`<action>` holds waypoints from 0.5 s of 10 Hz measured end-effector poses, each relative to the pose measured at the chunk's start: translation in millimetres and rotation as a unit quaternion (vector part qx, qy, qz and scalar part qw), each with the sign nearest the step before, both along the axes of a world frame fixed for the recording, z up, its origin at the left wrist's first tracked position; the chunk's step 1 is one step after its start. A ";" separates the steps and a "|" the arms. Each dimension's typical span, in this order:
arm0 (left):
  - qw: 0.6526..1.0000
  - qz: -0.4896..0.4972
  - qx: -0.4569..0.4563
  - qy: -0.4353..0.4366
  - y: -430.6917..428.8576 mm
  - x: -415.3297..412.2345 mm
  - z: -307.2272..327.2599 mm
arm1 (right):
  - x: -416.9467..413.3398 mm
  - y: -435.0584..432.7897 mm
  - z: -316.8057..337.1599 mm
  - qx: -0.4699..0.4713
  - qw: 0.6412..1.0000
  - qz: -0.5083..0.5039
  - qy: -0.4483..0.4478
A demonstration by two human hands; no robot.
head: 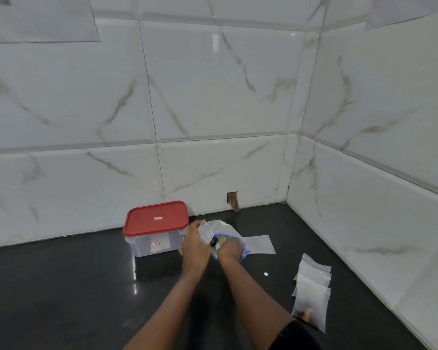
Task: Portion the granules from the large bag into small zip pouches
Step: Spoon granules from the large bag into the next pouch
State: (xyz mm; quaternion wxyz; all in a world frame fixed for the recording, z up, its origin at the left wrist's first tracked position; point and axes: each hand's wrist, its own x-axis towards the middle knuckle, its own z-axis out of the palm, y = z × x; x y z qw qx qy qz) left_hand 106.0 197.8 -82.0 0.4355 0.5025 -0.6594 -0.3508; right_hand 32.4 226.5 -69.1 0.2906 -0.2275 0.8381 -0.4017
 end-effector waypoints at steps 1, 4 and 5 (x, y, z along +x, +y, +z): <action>1.000 0.000 -0.001 -0.005 -2.8 1.6 -1.0 | -1.2 6.9 8.2 0.005 0.999 0.047 0.011; 1.000 0.005 0.014 -0.006 -4.5 0.6 -5.5 | -7.1 1.6 1.1 0.002 0.998 0.061 0.014; 1.000 0.004 0.006 -0.006 -3.8 -0.5 -4.2 | -2.4 -5.8 -5.5 -0.002 0.999 0.032 0.005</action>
